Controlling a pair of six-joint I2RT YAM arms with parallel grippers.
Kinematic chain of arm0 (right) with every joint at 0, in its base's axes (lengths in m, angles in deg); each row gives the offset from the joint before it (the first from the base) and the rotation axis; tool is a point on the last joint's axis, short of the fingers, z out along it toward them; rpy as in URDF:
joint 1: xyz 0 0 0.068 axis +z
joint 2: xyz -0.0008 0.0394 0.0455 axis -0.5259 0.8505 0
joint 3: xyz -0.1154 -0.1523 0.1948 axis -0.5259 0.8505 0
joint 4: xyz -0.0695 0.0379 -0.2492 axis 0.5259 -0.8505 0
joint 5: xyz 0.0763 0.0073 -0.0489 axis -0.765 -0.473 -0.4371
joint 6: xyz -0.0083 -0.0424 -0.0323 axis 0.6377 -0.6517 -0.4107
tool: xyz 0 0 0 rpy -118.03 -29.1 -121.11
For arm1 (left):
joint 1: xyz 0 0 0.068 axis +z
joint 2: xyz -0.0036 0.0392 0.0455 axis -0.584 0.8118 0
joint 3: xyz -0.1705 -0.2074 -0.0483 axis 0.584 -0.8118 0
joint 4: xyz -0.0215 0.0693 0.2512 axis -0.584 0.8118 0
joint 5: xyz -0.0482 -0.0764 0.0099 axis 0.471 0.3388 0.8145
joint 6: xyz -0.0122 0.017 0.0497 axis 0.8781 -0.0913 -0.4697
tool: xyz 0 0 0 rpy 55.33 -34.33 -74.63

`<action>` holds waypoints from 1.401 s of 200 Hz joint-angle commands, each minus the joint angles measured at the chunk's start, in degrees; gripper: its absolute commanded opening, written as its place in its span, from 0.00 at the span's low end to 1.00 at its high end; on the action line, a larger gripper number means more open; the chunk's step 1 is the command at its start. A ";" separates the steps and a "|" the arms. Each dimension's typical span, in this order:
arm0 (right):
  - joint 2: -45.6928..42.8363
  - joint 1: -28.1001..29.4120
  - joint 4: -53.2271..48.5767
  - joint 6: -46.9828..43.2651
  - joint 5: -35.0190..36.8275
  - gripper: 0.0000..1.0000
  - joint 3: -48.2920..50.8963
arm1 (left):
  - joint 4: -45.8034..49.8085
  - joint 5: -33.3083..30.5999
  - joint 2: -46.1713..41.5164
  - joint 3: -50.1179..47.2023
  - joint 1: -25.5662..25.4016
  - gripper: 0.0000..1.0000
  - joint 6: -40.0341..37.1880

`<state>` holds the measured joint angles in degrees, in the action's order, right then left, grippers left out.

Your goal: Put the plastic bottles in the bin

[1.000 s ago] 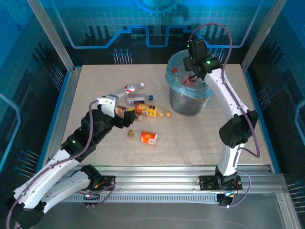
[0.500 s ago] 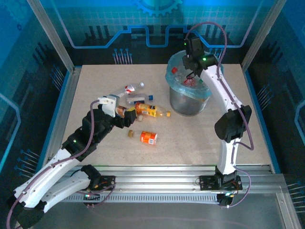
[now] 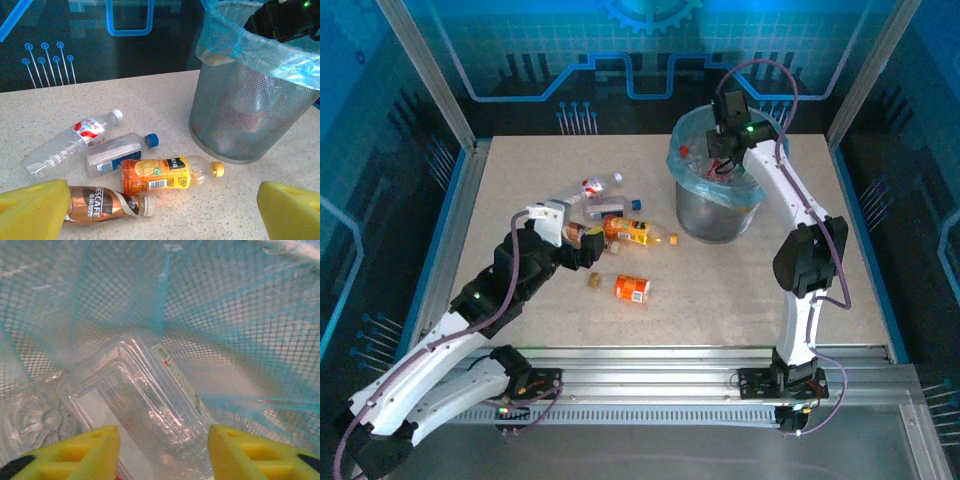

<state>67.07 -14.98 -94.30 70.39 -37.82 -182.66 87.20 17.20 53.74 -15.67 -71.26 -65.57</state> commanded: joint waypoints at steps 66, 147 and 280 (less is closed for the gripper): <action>-16.59 4.77 4.57 2.17 0.98 0.75 5.32 | 11.51 -0.96 8.60 3.60 -0.45 0.97 1.67; -35.10 17.61 18.19 -1.96 -0.19 0.75 29.72 | 20.63 21.49 17.48 5.45 -0.80 0.96 -29.77; -47.94 19.28 19.88 -6.55 -1.37 0.72 45.23 | 16.26 19.00 35.76 3.48 -1.34 0.83 -51.19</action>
<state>20.93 3.73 -77.30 65.70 -38.93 -138.64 104.30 37.41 88.12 -14.34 -72.29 -113.96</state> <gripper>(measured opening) 0.719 0.837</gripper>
